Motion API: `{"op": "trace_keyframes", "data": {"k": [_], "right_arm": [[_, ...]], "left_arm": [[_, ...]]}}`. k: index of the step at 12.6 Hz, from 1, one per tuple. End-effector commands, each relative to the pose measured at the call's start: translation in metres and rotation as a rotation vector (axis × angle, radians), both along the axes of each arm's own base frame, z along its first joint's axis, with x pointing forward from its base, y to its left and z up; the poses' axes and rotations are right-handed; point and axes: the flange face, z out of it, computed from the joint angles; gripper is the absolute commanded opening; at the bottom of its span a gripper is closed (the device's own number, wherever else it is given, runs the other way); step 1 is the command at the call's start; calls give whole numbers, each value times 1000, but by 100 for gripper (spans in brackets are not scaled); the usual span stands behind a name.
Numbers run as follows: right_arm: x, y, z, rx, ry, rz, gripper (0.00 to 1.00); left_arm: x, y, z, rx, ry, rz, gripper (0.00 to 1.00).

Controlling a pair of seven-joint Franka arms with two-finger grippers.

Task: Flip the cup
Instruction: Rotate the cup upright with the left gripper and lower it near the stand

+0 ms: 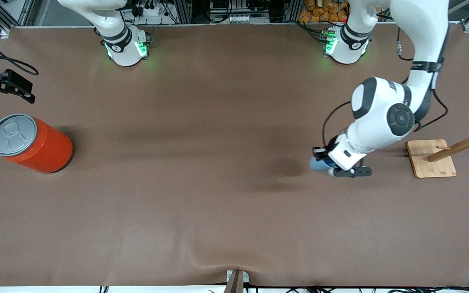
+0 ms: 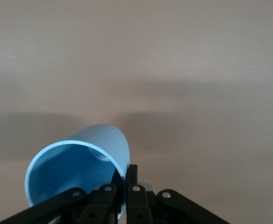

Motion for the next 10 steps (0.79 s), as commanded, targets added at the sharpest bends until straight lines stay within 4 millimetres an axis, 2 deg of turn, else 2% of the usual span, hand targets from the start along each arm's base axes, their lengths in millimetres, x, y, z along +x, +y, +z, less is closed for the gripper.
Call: {"op": "trace_keyframes", "data": {"k": [1,3,4,6,7,10], "right_arm": [[-10,-6,4,-14,0,0,100],[-8,-2,16,-24,-28,6,100],[-8,-1,24,-33,-43,2,100],[-9,-9,27,-35,-48,-8,100],[-10,-4,30,-33,-56,-2,100],[-11,-9,32,-18,-59,-10,100]], "left_arm": [[1,58,-7,96,-8,-22,0],[-1,90,-9,109,-13,3,0],[0,94,-11,118,-15,1,0],[-3,95,-24,125,7,1,0],[-2,98,-31,126,9,5,0],[-5,99,-53,148,-9,14,0]]}}
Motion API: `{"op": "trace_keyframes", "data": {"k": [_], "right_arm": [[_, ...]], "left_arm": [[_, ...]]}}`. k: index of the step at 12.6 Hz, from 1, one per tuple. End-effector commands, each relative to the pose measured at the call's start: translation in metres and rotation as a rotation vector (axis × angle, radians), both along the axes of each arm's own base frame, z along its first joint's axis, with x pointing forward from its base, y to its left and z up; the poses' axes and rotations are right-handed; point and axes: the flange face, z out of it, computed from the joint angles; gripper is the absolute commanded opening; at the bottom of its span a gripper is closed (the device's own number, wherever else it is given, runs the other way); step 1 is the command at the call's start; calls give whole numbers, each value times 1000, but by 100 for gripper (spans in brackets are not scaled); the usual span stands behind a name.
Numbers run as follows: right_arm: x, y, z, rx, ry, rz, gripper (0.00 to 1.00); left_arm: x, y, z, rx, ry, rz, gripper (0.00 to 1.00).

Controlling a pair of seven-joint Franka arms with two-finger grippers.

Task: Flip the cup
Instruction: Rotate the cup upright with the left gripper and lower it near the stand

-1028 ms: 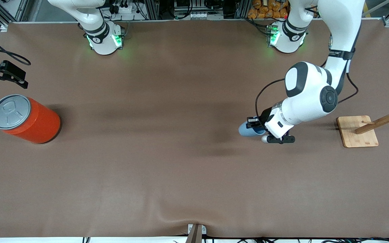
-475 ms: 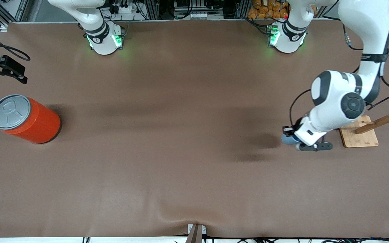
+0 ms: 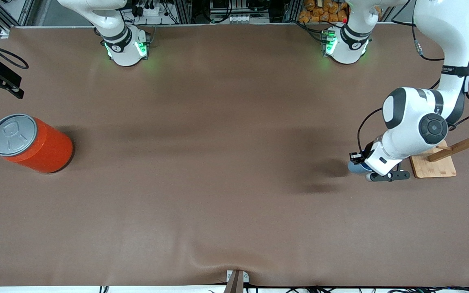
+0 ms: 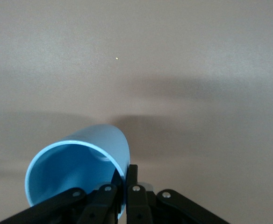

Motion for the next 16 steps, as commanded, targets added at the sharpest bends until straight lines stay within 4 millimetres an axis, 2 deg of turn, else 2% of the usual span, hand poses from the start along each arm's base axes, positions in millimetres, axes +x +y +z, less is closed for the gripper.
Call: {"op": "trace_keyframes", "data": {"k": [1,3,5,6,7,8,10,12,14,16], "right_arm": [[-9,-8,4,22,26,-12,100],[-12,-4,4,48,40,-11,100],[-12,-3,3,54,44,-16,100],[-14,-2,4,54,46,-15,100],[-14,-2,4,54,49,-18,100],[-14,0,4,54,50,-30,100],[-15,0,2,55,59,-67,100],[-15,-3,0,55,61,-74,100],[-15,-4,0,54,61,-75,100],[-14,-5,-1,54,64,-77,100]], "left_arm": [[-3,3,-14,66,-13,-30,0],[-1,19,-21,81,-6,-14,0],[1,20,-24,81,-1,-10,0],[1,20,-23,81,0,-7,13],[3,20,-20,81,-5,-3,62],[6,18,-16,79,-15,-8,100],[14,16,2,78,-31,-19,100],[20,10,37,84,-13,-30,100],[21,-4,92,98,24,-41,100],[12,-4,153,106,27,-58,100]]}}
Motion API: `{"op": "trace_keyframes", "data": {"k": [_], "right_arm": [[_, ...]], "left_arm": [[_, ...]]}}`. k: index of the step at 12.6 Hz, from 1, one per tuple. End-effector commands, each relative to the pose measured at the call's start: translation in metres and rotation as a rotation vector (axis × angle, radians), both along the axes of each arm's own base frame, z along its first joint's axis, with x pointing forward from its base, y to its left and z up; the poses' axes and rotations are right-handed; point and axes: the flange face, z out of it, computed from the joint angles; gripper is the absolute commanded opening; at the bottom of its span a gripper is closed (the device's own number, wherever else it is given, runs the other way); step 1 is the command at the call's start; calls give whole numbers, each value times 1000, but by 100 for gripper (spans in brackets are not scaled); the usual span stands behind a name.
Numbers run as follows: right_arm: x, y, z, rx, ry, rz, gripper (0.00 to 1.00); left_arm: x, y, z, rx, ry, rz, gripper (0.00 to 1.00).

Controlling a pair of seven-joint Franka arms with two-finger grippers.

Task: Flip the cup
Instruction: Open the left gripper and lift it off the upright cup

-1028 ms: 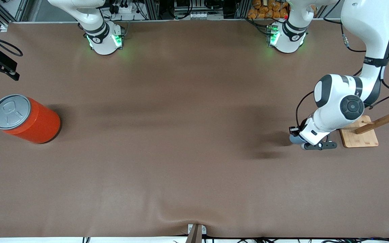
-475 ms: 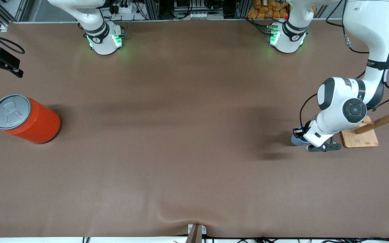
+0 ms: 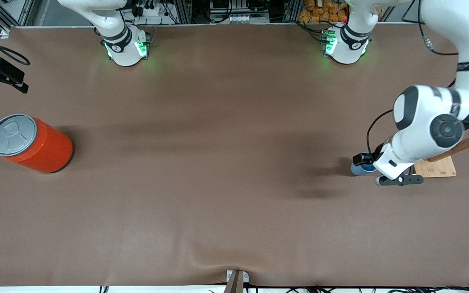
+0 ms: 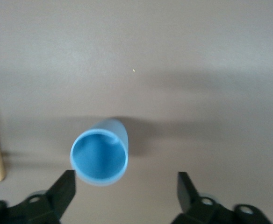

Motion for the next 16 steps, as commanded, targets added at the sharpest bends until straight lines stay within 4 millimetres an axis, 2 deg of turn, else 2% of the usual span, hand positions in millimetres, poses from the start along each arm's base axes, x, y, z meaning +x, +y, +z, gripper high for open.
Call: {"op": "trace_keyframes", "data": {"k": [1,4,7,14,16], "right_arm": [[-6,-3,4,9,0,-23,100],[-5,-2,3,10,2,-20,100],[-4,-4,0,4,6,-21,100],[-5,2,1,3,6,-13,100],[-5,2,3,9,0,-14,100]], "left_arm": [[-20,-1,91,32,-43,-17,100],[-49,-8,156,33,-113,-31,100],[-77,-12,198,39,-130,-36,100],[-90,-7,260,39,-151,-27,100],[-91,-3,264,35,-156,-24,100]]}}
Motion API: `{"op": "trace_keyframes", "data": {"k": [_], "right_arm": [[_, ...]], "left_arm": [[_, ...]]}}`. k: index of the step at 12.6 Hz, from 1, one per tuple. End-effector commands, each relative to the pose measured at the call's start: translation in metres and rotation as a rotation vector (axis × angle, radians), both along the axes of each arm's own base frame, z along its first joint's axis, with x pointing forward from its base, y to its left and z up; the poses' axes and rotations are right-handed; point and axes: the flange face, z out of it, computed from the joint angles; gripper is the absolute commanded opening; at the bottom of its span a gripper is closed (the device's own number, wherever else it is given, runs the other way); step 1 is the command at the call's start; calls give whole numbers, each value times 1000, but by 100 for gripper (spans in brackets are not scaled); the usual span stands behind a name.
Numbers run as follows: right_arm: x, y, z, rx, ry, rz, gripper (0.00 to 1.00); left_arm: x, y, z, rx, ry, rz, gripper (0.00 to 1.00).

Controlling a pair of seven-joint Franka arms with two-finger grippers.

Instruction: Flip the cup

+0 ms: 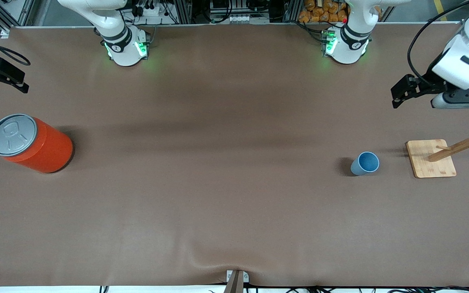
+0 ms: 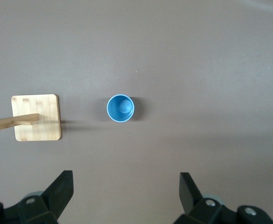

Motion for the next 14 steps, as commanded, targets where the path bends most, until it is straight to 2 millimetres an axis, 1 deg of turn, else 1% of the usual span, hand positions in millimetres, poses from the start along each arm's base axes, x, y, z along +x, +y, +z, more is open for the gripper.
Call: {"op": "trace_keyframes", "data": {"k": [1,3,4,6,7,10,11,13,14], "right_arm": [[-4,3,4,11,-6,-13,100],[-5,4,5,11,-6,-10,100],[-4,2,4,11,-4,-11,100],[-4,2,4,11,-6,-11,100],[-4,2,3,11,-6,-11,100],[-4,0,3,11,-6,-10,100],[-4,0,2,13,-4,-9,100],[-4,1,2,13,-3,-8,100],[-4,1,2,14,-3,-9,100]], "left_arm": [[-4,15,16,12,-16,-2,100],[-4,14,17,25,-22,-58,100],[-5,19,15,28,-17,-66,100],[-6,50,15,27,-4,-89,100],[-6,54,12,25,4,-86,100],[-13,56,14,26,37,-75,100],[-19,55,18,19,45,-65,100],[-27,48,22,13,54,26,100],[-27,47,22,13,56,25,100]]}}
